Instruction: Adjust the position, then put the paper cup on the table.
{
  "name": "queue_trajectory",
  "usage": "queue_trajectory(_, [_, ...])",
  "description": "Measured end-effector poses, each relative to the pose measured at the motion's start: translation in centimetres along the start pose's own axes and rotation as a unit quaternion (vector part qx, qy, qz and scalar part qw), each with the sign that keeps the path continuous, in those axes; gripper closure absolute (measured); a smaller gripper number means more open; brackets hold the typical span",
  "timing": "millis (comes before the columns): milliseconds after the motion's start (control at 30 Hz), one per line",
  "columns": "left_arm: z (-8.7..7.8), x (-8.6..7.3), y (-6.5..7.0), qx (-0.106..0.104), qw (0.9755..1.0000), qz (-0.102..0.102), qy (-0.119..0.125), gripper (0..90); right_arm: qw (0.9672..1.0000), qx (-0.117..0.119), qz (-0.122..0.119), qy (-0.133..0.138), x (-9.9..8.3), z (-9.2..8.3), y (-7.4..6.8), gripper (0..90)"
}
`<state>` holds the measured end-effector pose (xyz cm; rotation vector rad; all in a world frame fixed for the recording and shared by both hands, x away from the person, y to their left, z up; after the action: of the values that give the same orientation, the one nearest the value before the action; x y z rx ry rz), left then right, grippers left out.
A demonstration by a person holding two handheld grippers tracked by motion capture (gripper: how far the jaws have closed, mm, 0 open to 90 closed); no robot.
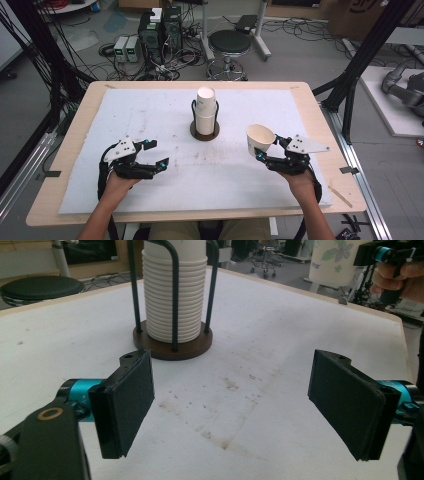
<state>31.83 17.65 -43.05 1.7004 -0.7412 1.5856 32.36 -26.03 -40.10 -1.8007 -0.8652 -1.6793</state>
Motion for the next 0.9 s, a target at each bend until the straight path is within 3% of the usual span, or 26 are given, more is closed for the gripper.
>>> queue_trajectory(467, [-0.7, 0.0, -0.4, 0.01, 0.9999, -0.007, 0.004, 18.7, 0.9997, -0.024, 0.002, 0.009, 0.0, -0.6, 0.7, 38.7])
queue_trajectory(900, [-1.1, 0.0, -0.7, 0.019, 0.9997, -0.006, 0.01, 18.6, 0.9987, -0.051, -0.004, 0.005, -0.5, 0.6, 1.1, 38.8])
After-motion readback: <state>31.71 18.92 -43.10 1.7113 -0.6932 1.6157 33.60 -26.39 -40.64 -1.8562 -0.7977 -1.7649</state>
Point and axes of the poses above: each handheld gripper's, and its own axes: z roughly forward along the jaws, x roughly out of its top, y roughly to its right, the point moved 3 cm from there along z, roughly forward along the jaws, and after that the axes turned 13 degrees about y, right-handed, at the moved point
